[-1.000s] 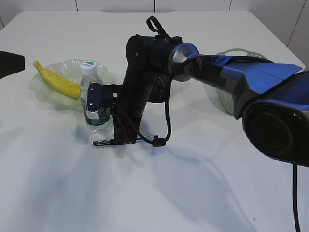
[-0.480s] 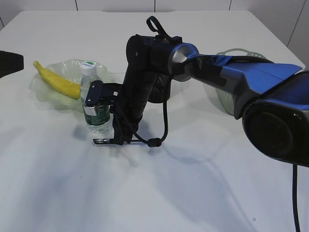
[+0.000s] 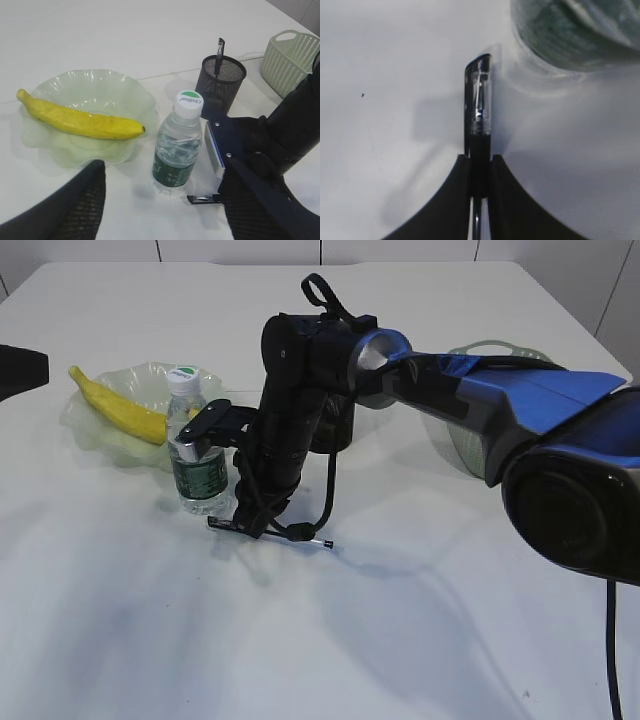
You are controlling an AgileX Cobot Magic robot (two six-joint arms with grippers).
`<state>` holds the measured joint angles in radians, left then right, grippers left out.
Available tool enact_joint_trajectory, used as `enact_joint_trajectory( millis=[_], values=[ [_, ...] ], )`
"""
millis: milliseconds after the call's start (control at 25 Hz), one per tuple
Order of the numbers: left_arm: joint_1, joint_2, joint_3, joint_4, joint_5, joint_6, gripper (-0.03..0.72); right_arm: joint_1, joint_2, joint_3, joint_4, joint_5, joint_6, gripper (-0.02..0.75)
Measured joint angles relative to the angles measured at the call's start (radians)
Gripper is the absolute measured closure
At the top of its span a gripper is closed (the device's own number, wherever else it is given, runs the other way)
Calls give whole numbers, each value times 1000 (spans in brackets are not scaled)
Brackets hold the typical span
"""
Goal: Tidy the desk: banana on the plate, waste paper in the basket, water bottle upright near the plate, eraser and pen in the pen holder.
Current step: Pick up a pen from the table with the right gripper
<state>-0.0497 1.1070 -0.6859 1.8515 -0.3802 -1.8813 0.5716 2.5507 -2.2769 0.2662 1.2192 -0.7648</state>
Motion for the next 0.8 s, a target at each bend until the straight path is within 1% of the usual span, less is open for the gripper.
enact_joint_trajectory(
  millis=[320,800],
  values=[
    [0,0,0,0,0,0,175,0,0,0,0,0,117,695],
    [0,0,0,0,2,0,175,0,-18,0,0,2,140,695]
  ],
)
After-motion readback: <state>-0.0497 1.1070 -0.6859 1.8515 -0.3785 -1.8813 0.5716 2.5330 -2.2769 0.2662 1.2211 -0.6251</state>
